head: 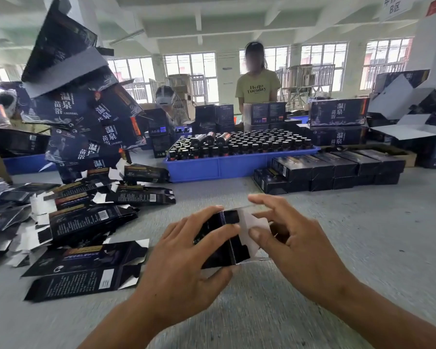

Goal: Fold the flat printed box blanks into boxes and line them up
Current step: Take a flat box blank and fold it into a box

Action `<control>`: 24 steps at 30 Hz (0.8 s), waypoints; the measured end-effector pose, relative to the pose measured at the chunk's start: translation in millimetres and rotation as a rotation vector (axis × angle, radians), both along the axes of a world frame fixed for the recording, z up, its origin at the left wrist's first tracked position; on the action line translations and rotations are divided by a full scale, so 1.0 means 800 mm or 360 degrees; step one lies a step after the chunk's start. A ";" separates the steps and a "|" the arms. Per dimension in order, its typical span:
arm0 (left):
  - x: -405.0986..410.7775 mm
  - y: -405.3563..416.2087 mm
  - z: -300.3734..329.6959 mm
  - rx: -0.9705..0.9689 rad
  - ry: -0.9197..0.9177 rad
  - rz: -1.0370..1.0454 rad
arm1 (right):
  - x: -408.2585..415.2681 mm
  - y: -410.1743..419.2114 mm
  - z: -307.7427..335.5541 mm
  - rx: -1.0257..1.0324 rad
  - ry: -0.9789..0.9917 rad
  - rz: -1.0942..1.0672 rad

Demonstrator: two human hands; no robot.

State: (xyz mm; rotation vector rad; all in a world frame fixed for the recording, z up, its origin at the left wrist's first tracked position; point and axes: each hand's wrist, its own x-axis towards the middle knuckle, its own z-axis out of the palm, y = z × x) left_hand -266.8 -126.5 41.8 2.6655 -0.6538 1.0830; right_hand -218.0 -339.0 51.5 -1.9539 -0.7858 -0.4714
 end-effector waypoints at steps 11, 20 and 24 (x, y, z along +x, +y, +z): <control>-0.002 0.004 0.000 -0.0055 0.0049 0.0041 | -0.003 -0.001 0.007 -0.0155 -0.0002 0.0113; -0.003 0.005 0.000 -0.0088 0.0054 -0.0032 | -0.008 0.004 0.003 -0.0129 -0.0091 0.0032; -0.002 0.002 -0.002 -0.0069 0.0020 -0.0046 | -0.011 0.006 -0.001 -0.0085 -0.0156 -0.0053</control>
